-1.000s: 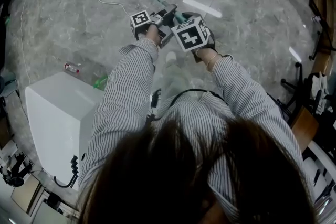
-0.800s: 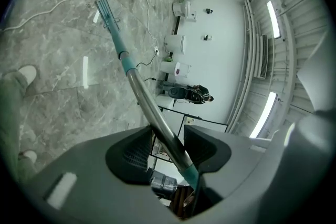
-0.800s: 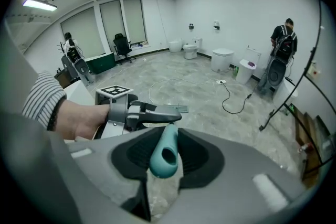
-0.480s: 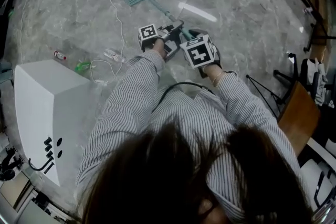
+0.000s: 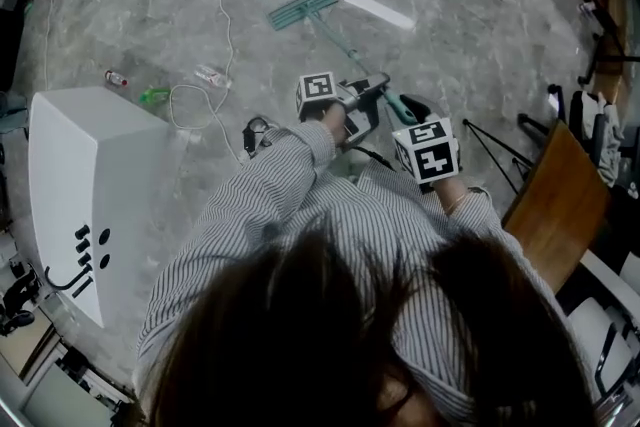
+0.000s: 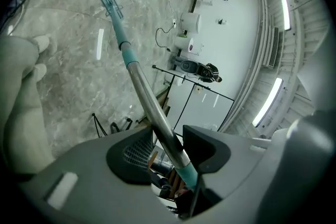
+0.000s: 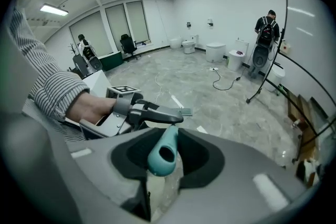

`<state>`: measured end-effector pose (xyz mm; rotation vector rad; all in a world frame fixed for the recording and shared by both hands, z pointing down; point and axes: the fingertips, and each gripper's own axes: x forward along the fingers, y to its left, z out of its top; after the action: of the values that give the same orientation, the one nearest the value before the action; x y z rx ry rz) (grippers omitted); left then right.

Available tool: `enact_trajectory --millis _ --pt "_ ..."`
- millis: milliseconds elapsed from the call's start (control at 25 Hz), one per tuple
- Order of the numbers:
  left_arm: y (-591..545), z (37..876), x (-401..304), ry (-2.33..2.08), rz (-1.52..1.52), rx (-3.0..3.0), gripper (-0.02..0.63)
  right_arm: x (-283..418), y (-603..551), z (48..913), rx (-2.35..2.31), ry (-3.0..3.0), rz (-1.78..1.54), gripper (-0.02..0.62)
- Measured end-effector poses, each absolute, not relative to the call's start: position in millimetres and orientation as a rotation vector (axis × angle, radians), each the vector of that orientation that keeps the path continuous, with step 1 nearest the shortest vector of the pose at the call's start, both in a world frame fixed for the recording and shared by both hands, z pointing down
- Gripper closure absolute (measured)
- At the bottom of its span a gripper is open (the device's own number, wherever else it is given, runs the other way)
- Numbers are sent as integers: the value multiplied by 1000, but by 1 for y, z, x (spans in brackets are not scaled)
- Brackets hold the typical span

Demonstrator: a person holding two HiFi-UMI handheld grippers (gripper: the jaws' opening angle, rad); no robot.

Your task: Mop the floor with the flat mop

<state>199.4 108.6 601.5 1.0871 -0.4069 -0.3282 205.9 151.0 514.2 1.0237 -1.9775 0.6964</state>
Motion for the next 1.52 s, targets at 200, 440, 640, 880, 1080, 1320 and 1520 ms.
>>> enact_trajectory --millis 200,440,640,880,1080,1320,1520 --pt "153 583 229 -358 -361 1034 426 234 190 491 1048 -1960 752 483" --pt "180 573 239 -256 -308 1068 424 242 215 487 1033 -1945 762 483" --pt "178 563 229 -252 -377 1026 425 231 214 483 1029 -1957 740 483" --pt "179 560 225 -237 -387 1038 422 225 216 483 1025 -1966 731 482" --pt "174 557 222 -226 -408 1054 416 221 211 481 1042 -1961 717 482" --pt "155 557 210 -265 -469 1089 407 211 193 479 1055 -1991 673 483" --pt "141 570 195 -326 -464 1087 407 196 182 491 1030 -1978 664 483"
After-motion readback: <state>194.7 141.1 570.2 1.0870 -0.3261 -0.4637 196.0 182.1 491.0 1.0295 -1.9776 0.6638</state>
